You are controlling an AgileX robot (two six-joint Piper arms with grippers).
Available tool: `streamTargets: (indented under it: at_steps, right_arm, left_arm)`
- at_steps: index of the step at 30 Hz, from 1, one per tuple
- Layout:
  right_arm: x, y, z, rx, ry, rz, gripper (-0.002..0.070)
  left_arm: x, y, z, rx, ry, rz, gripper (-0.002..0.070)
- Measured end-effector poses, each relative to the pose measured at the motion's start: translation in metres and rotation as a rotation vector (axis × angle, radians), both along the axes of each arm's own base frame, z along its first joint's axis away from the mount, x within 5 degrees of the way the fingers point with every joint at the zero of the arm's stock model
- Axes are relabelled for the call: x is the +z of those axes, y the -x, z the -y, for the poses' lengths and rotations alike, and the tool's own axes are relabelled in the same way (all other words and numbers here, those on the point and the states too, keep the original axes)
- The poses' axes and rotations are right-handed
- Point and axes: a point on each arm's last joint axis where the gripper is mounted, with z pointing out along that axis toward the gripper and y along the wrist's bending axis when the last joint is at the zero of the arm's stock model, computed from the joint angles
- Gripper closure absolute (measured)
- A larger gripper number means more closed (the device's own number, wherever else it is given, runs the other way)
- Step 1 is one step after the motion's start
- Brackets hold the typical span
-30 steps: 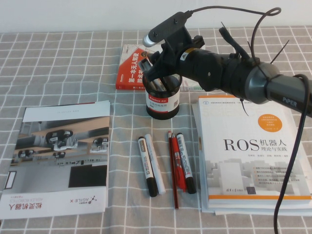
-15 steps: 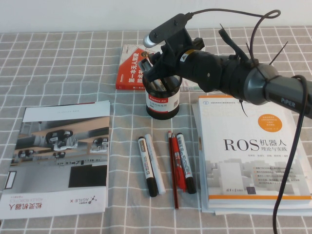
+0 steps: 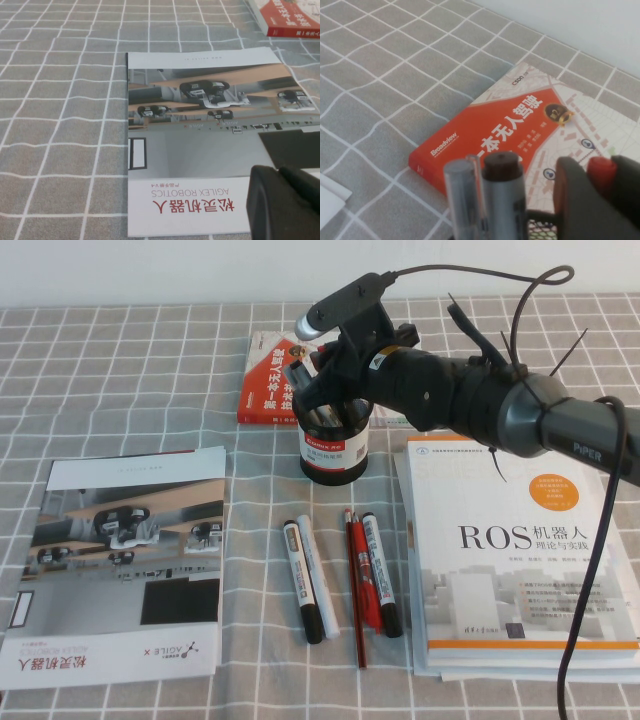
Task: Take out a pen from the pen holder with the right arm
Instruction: 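Take a marker out of the pen holder and lay it on the table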
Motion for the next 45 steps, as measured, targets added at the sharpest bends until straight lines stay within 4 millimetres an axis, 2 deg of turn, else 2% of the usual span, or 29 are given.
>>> streamTargets:
  at_steps: [9,16,25,34,45]
  right_arm:
    - [0.000,0.000,0.000,0.000,-0.001,-0.005,0.0577]
    - [-0.001,0.001,0.000,0.000,-0.004,-0.018,0.0631]
    - [0.000,0.002,0.000,0.002,-0.008,-0.032,0.0633]
    - [0.029,0.010,0.003,0.016,-0.029,-0.015,0.0633]
    - [0.091,0.029,0.014,0.033,-0.076,0.071,0.0633]
  left_arm:
    - [0.000,0.000,0.000,0.000,0.000,0.000,0.0678]
    - [0.000,0.000,0.000,0.000,0.000,0.000,0.0678]
    - [0.000,0.000,0.000,0.000,0.000,0.000,0.0678]
    - [0.000,0.000,0.000,0.000,0.000,0.000,0.0678]
    - [0.000,0.000,0.000,0.000,0.000,0.000,0.0678]
